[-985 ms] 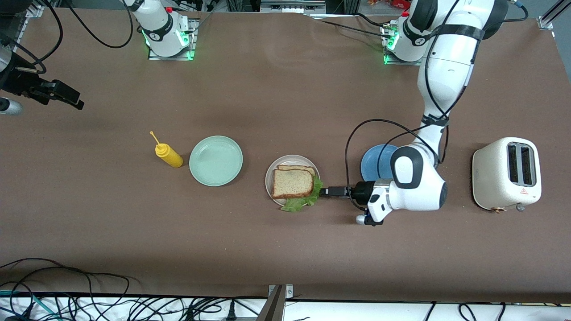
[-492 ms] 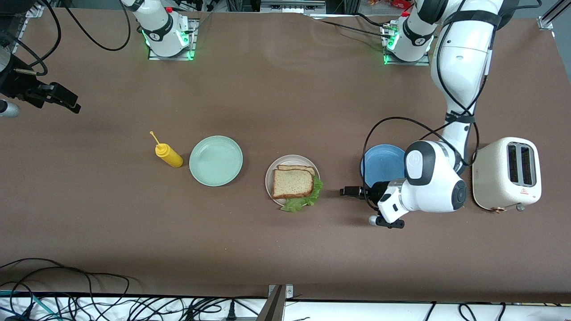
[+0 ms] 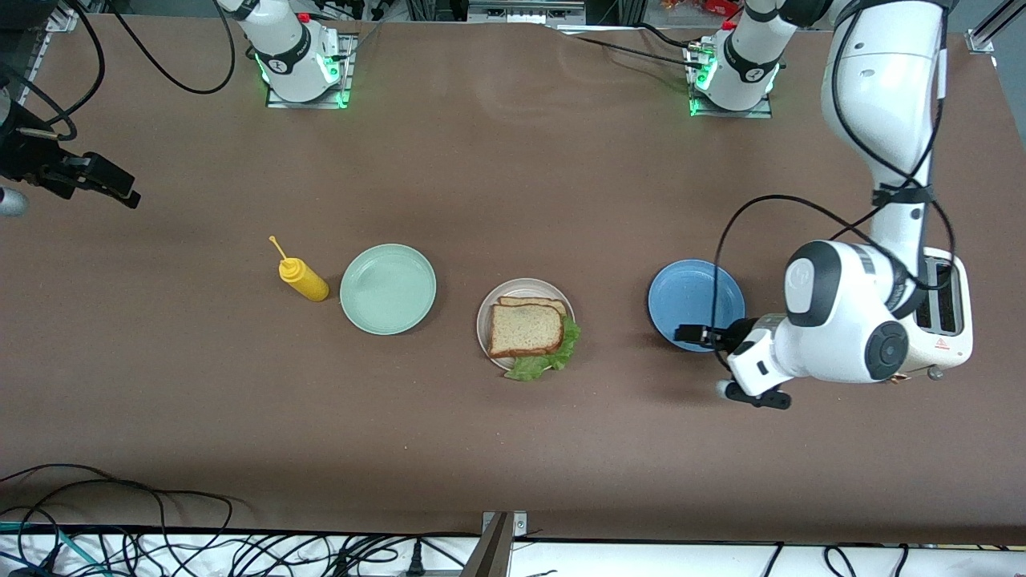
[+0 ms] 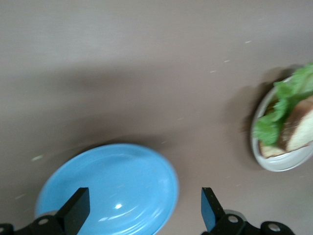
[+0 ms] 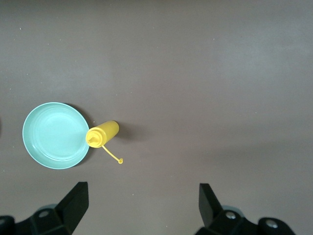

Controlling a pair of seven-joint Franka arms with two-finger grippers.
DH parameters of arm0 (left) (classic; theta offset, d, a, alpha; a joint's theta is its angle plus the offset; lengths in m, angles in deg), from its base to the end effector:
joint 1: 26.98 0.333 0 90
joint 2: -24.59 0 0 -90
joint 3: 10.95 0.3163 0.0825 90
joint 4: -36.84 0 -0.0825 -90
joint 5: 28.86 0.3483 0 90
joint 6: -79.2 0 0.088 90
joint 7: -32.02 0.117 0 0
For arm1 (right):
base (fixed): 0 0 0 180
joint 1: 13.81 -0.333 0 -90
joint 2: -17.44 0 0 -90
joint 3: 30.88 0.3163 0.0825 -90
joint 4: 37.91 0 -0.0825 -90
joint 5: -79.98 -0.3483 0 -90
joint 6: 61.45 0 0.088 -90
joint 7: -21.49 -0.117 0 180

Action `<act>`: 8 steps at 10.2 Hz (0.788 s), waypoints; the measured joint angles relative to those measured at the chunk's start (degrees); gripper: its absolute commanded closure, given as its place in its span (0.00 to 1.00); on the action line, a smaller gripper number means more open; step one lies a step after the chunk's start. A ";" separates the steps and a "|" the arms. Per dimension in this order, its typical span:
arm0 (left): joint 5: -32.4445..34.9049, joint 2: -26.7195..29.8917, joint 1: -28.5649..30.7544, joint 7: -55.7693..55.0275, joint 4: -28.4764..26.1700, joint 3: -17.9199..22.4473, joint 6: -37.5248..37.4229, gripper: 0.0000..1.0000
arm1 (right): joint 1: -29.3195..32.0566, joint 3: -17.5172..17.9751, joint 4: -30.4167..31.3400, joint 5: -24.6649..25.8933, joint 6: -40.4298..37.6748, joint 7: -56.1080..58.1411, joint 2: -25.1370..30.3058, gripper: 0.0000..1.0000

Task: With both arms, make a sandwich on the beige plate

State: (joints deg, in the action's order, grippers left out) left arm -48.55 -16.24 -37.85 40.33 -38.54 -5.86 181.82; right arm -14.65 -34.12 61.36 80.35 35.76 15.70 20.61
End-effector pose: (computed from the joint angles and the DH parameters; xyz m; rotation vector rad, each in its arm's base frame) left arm 0.6699 -0.1133 0.3087 2.8464 -0.2074 -0.3259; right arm 0.5097 -0.0228 0.5831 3.1308 -0.2229 0.0304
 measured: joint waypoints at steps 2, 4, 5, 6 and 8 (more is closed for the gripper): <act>7.50 2.60 1.48 -1.03 0.05 0.09 -2.20 0.00 | 0.24 -0.06 -0.33 -0.23 0.01 0.03 -0.50 0.00; 12.83 5.32 2.95 -1.18 0.12 0.20 -4.72 0.00 | 0.75 -0.11 -0.63 -0.44 -0.20 0.03 -1.09 0.00; 14.80 6.76 3.44 -1.26 0.14 0.29 -6.37 0.00 | 0.75 -0.13 -0.99 -0.45 -0.32 0.07 -1.29 0.00; 16.37 8.25 3.58 -1.70 0.16 0.50 -8.14 0.00 | 0.72 -0.04 -1.96 -0.45 -1.26 0.10 -1.56 0.00; 18.30 11.31 3.58 -3.85 0.20 0.62 -11.59 0.00 | 0.65 0.27 -3.40 -0.45 -3.58 0.12 -2.06 0.00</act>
State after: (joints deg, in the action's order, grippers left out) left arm -30.25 -4.92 -34.28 36.48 -38.33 -5.24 170.23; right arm -14.00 -33.85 57.95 79.89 32.18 15.81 18.55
